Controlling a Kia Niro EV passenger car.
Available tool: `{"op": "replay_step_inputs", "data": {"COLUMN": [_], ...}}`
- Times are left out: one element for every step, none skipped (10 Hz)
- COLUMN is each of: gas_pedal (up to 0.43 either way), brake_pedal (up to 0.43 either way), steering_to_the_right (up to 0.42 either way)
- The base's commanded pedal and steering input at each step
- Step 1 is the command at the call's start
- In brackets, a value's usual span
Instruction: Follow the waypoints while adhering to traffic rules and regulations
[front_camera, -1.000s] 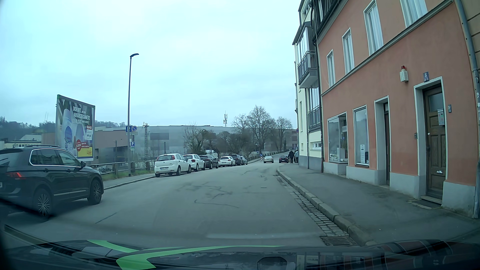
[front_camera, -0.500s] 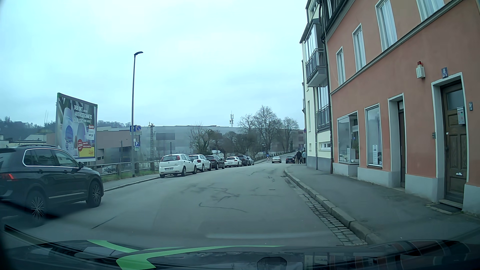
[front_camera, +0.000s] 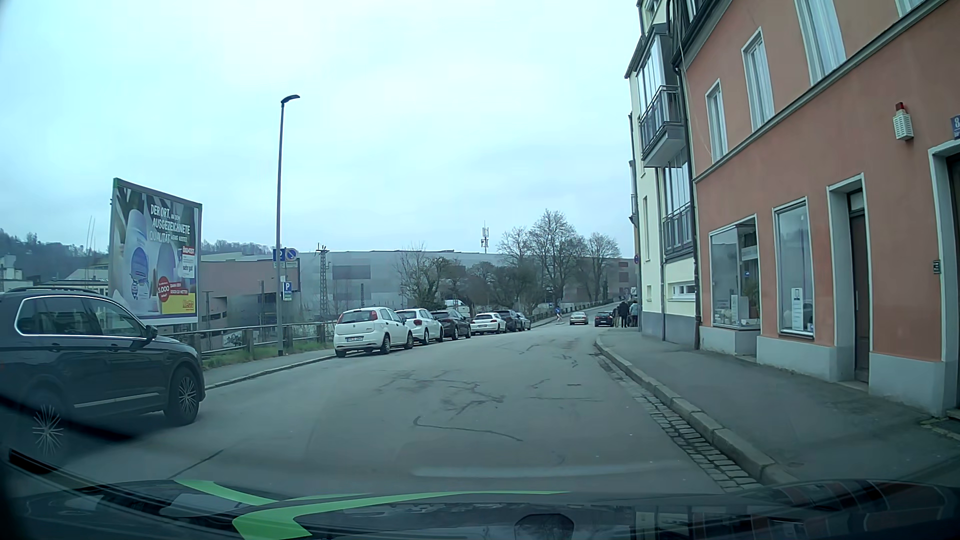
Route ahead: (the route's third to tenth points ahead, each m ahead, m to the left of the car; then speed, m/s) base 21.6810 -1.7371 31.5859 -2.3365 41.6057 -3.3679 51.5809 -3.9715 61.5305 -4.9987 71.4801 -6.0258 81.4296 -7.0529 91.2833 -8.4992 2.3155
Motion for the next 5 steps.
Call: {"op": "replay_step_inputs", "data": {"gas_pedal": [0.331, 0.319, 0.319, 0.319, 0.319], "brake_pedal": [0.0, 0.0, 0.0, 0.0, 0.0], "steering_to_the_right": [-0.108, -0.086, -0.07, -0.044, -0.026]}}
